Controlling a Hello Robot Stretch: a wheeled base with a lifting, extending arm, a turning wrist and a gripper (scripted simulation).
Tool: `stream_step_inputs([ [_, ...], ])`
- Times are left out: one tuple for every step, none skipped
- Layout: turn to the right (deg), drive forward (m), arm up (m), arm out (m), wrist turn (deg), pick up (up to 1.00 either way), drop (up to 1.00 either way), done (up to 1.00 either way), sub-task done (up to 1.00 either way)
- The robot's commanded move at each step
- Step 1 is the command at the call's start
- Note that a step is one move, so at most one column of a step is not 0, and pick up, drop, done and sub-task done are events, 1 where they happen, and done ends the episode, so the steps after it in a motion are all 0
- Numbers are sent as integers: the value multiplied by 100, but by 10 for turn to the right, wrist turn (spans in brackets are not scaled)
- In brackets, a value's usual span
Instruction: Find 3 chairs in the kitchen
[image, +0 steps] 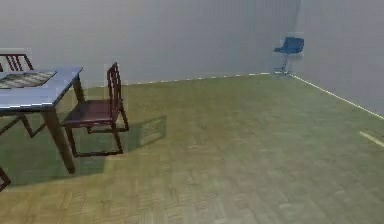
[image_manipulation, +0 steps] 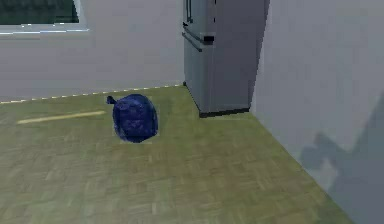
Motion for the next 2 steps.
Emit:
stream_step_inputs([
  [-210,0,0,0,0,0,0,0,0],
  [0,100,0,0,0,0,0,0,0],
])
